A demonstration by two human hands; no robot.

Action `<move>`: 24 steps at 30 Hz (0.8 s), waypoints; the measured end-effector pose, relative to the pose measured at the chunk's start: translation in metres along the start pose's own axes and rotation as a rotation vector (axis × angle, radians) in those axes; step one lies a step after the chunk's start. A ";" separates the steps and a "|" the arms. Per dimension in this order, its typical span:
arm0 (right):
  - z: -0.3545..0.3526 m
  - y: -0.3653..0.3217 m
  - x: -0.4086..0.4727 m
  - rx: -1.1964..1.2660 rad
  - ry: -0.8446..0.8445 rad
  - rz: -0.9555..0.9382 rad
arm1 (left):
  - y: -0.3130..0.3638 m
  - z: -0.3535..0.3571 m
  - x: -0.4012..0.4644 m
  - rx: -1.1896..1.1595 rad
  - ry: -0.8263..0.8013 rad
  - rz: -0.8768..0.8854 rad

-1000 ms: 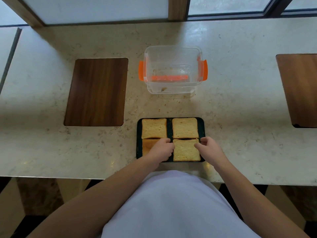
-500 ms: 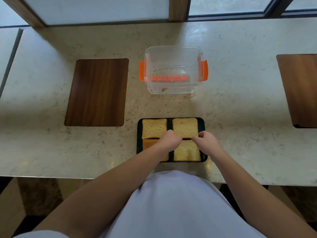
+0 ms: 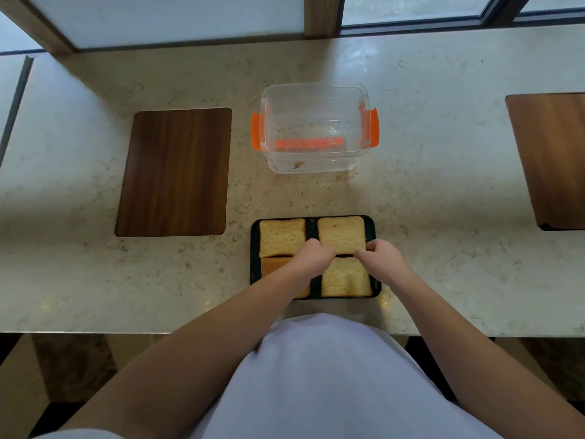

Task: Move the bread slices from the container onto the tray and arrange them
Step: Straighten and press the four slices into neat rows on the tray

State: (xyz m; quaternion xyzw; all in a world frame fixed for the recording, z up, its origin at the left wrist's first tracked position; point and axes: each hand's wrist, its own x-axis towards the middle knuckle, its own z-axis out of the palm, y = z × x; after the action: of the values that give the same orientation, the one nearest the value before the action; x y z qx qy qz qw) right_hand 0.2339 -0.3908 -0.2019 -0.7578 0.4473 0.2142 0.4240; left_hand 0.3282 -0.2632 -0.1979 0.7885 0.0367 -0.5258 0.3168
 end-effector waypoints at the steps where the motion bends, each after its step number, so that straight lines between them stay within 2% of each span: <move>1: 0.000 0.000 0.000 -0.006 -0.003 0.005 | -0.001 0.000 -0.001 -0.014 -0.003 0.001; 7: -0.005 -0.001 0.000 -0.117 0.037 -0.015 | -0.012 -0.015 -0.006 -0.056 -0.018 0.079; 10: -0.004 -0.013 -0.003 -0.112 0.099 -0.105 | -0.028 -0.041 -0.012 -0.131 0.141 0.155; 12: 0.007 -0.030 -0.010 0.018 -0.007 -0.145 | -0.045 -0.062 -0.015 -0.096 0.344 0.181; 14: 0.025 -0.047 -0.016 0.100 -0.212 -0.115 | -0.061 -0.076 -0.016 -0.105 0.422 0.146; 16: 0.043 -0.061 -0.018 0.056 -0.328 -0.092 | -0.070 -0.081 -0.015 -0.134 0.371 0.091; 24: 0.070 -0.076 -0.010 -0.115 -0.283 -0.081 | -0.070 -0.082 -0.006 -0.117 0.307 0.002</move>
State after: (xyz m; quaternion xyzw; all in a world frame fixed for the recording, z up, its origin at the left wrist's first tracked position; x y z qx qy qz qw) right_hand 0.2985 -0.3090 -0.1991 -0.7604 0.3392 0.3268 0.4471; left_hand 0.3643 -0.1610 -0.2048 0.8397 0.1144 -0.3959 0.3536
